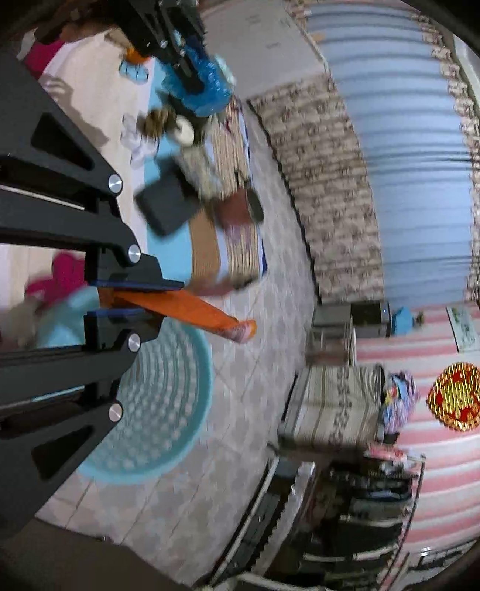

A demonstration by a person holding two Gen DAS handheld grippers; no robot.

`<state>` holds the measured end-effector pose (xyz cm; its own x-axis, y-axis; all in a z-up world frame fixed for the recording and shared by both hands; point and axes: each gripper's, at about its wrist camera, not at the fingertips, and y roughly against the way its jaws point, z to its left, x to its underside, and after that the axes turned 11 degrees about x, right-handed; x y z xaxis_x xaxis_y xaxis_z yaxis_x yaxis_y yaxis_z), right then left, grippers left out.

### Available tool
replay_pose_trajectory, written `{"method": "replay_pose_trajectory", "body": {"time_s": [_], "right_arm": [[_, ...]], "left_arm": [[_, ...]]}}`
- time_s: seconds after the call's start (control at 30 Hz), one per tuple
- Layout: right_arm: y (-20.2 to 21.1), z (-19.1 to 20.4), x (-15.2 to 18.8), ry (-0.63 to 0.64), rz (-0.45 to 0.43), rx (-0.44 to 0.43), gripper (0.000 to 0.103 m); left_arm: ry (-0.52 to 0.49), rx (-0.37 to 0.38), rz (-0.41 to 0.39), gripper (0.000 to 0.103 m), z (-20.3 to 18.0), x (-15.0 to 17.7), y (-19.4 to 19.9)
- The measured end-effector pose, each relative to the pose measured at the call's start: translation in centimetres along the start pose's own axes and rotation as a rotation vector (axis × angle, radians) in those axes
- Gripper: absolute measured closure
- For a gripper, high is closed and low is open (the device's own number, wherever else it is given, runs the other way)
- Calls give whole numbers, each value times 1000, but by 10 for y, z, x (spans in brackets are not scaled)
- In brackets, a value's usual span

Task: Collect trash
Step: 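Lift both bags and carry them over the light-blue basket, then open both tools to drop the bags into the basket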

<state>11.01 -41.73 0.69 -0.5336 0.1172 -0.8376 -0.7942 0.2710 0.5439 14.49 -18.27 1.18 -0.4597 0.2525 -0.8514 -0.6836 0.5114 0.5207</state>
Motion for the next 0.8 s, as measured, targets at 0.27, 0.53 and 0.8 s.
{"method": "replay_pose_trajectory", "body": {"time_s": [0.27,0.53,0.8], "right_arm": [[-17,-50,3,-42,10,53,95],[-33,-80,12,-115,22,66,95],[-47,-84,18,-136,32,65,95]], "left_arm": [[-43,110,24,65,-72,-15,-67],[-46,171,55,65,-102,-19,-117],[-36,190,86,64,-112,-23,-150]]}}
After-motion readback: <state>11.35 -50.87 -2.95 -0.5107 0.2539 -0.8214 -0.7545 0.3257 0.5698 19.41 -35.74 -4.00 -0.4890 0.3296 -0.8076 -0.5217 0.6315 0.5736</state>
